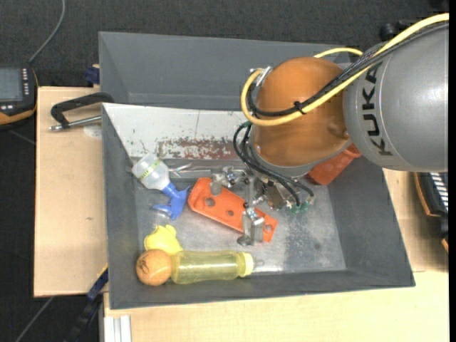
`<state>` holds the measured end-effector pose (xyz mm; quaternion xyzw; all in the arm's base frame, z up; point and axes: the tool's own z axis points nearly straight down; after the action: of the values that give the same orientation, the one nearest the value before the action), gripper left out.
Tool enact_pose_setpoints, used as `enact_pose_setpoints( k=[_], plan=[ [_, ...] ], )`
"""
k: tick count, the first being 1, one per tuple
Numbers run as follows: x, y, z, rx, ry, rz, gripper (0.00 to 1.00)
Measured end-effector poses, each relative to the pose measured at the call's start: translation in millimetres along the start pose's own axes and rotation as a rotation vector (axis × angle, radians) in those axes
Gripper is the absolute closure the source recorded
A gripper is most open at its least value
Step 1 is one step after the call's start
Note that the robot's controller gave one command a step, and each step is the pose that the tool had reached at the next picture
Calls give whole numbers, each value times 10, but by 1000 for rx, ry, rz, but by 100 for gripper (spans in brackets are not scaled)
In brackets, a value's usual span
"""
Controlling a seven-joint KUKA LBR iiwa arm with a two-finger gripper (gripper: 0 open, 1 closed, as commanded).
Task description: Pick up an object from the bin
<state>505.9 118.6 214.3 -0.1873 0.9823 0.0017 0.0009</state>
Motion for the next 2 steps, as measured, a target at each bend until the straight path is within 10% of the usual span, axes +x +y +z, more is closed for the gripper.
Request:
enact_pose_setpoints(
  k=[2],
  plan=[
    [-144, -663, 965, 1, -5, -125, 0]
  ],
)
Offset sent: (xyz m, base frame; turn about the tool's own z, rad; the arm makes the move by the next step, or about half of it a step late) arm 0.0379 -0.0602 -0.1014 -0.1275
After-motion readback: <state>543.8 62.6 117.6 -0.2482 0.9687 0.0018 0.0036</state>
